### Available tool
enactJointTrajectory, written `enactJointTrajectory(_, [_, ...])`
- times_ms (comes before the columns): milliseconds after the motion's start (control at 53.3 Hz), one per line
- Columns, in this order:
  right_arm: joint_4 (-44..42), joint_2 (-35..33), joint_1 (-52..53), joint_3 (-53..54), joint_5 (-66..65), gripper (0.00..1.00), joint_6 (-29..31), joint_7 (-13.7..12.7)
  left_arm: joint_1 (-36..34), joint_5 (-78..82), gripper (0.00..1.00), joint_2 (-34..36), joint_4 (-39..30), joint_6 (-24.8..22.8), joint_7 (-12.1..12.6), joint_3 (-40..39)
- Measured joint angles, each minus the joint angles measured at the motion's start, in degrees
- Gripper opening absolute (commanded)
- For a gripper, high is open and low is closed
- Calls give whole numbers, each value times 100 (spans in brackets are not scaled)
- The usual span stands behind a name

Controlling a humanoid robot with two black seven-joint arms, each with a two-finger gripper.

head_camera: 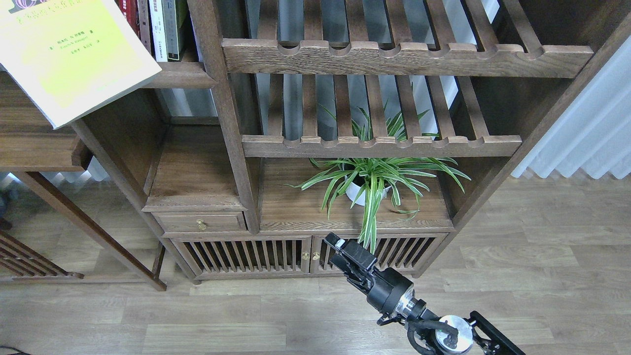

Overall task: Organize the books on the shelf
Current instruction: 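Insert the yellow-green book into the upper outer compartment with the left gripper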

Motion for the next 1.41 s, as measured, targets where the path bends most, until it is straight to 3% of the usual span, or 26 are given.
enactJointTrajectory(375, [44, 0, -60, 0, -11, 99, 17, 0, -1214, 1128, 4, 44, 351, 0, 588, -150])
enactJointTrajectory(619, [75, -1, -118, 24, -11, 99, 45, 0, -1569, 1623, 4, 281, 502, 0, 984, -299])
enactJointTrajectory(900, [102, 0, -130, 43, -9, 99, 52, 0, -2066, 1772, 5, 956, 773, 0, 1029, -208])
enactJointTrajectory(1182, [137, 0, -138, 35, -9, 99, 60, 0, -2449, 2037, 5, 942, 1149, 0, 971, 98])
enactJointTrajectory(1407, [201, 0, -189, 34, -9, 99, 67, 0, -3140, 2382, 4, 653, 1695, 0, 912, 460])
